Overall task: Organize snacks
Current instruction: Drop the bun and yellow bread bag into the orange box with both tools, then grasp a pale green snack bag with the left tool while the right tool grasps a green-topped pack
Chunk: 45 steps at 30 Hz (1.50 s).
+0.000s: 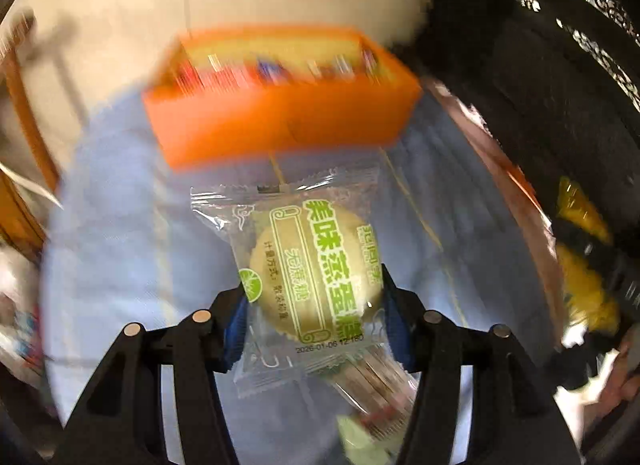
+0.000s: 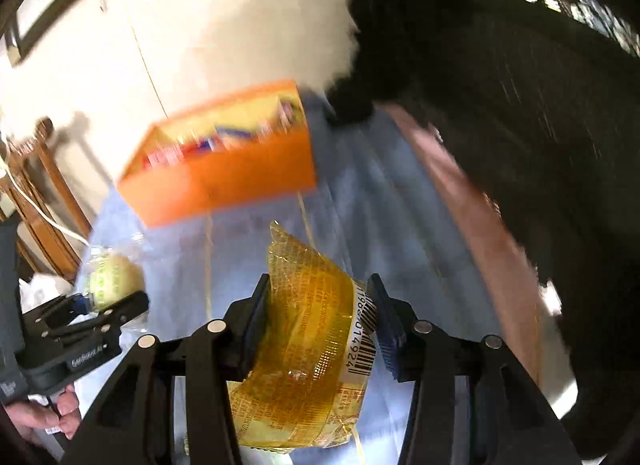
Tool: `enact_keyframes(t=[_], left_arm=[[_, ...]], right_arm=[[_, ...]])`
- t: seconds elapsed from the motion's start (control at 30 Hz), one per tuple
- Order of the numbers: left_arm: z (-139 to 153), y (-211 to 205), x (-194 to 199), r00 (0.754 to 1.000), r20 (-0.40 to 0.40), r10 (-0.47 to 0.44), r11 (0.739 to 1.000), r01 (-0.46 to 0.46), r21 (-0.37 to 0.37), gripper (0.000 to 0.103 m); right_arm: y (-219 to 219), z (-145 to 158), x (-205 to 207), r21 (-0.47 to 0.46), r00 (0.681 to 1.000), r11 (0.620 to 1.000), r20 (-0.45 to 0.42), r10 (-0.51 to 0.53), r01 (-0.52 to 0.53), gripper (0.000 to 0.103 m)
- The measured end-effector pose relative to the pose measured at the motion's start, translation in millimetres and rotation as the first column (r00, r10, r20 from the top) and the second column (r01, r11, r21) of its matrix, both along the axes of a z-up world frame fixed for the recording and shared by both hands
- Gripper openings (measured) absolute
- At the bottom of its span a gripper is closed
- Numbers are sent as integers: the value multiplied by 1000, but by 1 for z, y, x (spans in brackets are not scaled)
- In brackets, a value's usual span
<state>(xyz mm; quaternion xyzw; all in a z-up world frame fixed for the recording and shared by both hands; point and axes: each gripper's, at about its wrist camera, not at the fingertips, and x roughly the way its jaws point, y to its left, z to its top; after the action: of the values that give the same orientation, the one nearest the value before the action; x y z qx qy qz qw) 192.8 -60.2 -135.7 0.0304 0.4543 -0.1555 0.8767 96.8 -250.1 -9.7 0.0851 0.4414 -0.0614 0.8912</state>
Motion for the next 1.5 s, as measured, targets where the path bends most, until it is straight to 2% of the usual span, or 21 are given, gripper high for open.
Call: enact_keyframes(t=[0.07,0.2,0.33,0.43,0.57,0.7,0.77,0.83,0.87,0.9,0.93,0.97,1.03,1.1,1.2,1.27,1.3,1.37,1.43,1.5], left_arm=[[24,5,13,994,80,68,995,-74,67,55],[66,24,48,970,140,199,978,-205,30,55],[96,30,88,947,175,271,961,-277,10,55],[113,28,121,941,194,278,959,-282,-7,55],[124,14,160,927,264,267,952,-296,76,55],[118,8,197,933,240,268,949,-298,99,55],[115,5,211,932,247,265,948,-299,110,55],[111,2,221,933,256,253,950,-289,116,57],[110,0,225,934,256,248,950,-287,126,58],[111,1,227,931,263,254,946,-295,131,70],[112,3,230,919,281,277,937,-323,134,99],[115,4,232,904,304,299,928,-350,125,99],[118,8,228,889,331,317,928,-363,86,99],[116,12,223,899,303,316,934,-351,67,99],[108,18,200,913,261,312,935,-345,88,99],[94,20,165,933,235,274,945,-306,114,99],[85,22,144,940,230,252,948,-287,138,99],[60,25,97,951,215,221,940,-267,214,99],[30,32,47,963,183,198,938,-241,250,99],[5,40,-1,975,110,193,950,-214,228,99]], right_arm=[[0,18,29,31,998,999,48,38,-40,48],[-6,52,97,78,988,990,103,112,-120,48],[-2,69,156,81,979,981,124,165,-175,48],[1,72,194,74,973,976,130,193,-204,48],[8,66,230,72,963,967,130,236,-246,48],[13,60,264,68,959,964,136,247,-258,48],[16,59,268,57,958,964,139,250,-260,48],[18,58,276,59,955,963,155,252,-264,53],[18,57,279,68,953,960,162,257,-271,60],[19,56,281,61,953,961,160,257,-270,88],[18,56,283,50,954,964,167,248,-260,100],[18,58,281,26,954,970,187,234,-243,99],[17,60,278,9,955,971,184,234,-240,99],[12,61,274,25,958,972,175,227,-235,99],[0,57,247,64,974,978,124,191,-199,99],[-4,49,223,107,979,977,101,175,-185,99],[-4,40,195,136,979,971,78,187,-197,99],[5,23,158,149,967,956,33,252,-254,99],[22,-3,111,136,941,935,-36,336,-329,99],[42,-37,76,129,909,921,-159,386,-368,99]])
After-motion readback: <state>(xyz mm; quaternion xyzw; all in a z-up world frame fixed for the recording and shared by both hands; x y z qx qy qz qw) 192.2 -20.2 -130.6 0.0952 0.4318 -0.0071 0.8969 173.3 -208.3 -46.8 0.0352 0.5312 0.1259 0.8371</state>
